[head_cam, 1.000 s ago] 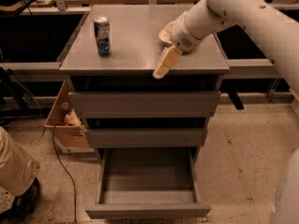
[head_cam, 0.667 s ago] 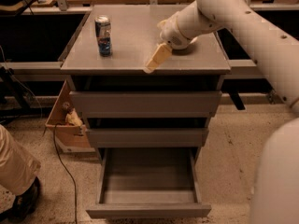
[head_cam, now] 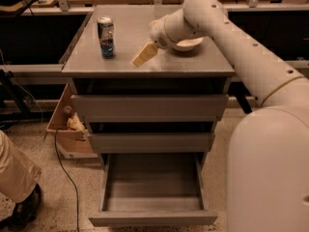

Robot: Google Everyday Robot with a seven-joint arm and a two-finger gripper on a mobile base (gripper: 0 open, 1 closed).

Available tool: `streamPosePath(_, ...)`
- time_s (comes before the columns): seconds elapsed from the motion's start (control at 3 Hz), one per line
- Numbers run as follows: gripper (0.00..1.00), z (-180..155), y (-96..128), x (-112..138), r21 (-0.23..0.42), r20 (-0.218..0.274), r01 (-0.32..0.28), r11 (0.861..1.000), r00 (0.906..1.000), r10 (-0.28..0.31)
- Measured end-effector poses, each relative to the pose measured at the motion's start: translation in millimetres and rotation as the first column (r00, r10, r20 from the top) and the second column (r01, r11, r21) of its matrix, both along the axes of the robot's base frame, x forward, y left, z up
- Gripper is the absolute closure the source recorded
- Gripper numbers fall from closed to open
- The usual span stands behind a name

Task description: Place redbull can into bottom drawer

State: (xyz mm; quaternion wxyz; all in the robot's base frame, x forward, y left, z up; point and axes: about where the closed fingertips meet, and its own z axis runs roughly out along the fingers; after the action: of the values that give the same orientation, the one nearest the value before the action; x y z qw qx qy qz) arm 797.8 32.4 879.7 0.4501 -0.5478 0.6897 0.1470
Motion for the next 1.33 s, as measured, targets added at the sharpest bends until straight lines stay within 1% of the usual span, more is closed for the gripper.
streamPosePath(0.33,0.00,1,20,20,0.055,0.011,0.015,0.998,0.9998,-0.016)
streamPosePath(0.67,0.00,-1,43,38,0.105,0.003,0.030,0.994,0.9995,-0.030)
streamPosePath(1.0,0.00,-5,61,50,0.161,-0.022,0.035,0.986,0.9992,-0.032)
streamPosePath(1.33,0.00,2,88,53,0.234,-0.040,0.005,0.972,0.9992,0.004)
